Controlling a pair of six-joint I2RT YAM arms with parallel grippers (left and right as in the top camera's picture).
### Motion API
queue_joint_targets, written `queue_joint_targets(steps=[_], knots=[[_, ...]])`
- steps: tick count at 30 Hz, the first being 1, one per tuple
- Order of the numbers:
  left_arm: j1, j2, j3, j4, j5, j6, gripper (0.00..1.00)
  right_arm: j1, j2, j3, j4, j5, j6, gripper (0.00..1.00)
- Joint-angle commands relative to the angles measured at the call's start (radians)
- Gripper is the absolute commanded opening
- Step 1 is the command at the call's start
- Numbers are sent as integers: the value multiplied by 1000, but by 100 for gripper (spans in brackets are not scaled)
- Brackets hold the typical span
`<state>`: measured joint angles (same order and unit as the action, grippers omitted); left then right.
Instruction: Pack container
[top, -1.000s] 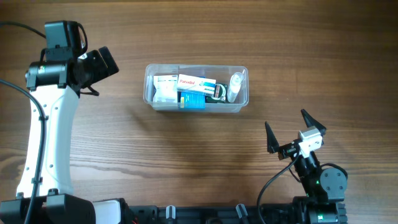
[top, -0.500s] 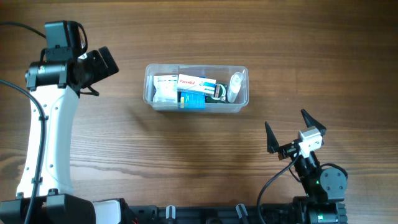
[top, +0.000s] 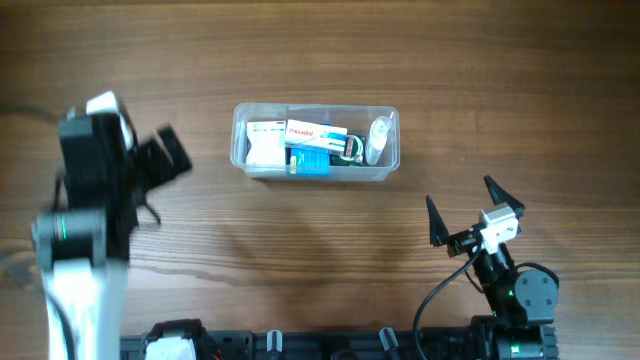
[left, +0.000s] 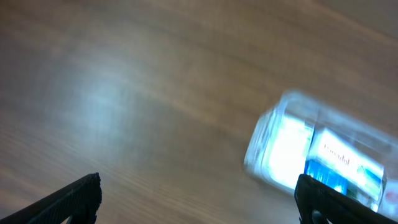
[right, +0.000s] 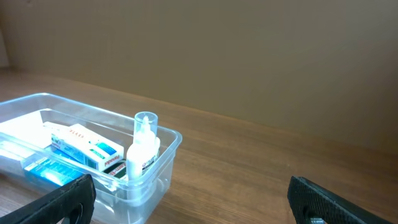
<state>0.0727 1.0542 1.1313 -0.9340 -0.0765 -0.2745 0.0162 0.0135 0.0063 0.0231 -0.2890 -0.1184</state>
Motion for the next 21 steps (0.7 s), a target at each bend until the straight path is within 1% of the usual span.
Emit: queue_joint_targets(steps=[1,4,7,10,12,18,19,20,21], knots=[[-25,-325,-302,-15,5,13,100,-5,-9,-1,4,-23,-13,100],[-25,-537,-459,-27,-11,13,100,-5,-9,-1,4,-23,-13,100],[-25,-697,-554,6,-10,8,100,-5,-9,-1,4,-23,-13,100],[-25,-804,-646,156,2,10,100,-5,-9,-1,4,-23,-13,100],[-25,-851,-716,304,29,10,100,-5,-9,-1,4,-23,-13,100],[-25,-873,-896,744,140,11,100,-5,-9,-1,4,-23,-13,100],[-25,-876,-916,785,150,15,100,-5,-9,-1,4,-23,-13,100],[-25,-887,-962,845,178,45,100,-5,-9,-1,4,-23,-13,100],[-25,-890,-975,849,179,53,100,-5,-9,-1,4,-23,-13,100]])
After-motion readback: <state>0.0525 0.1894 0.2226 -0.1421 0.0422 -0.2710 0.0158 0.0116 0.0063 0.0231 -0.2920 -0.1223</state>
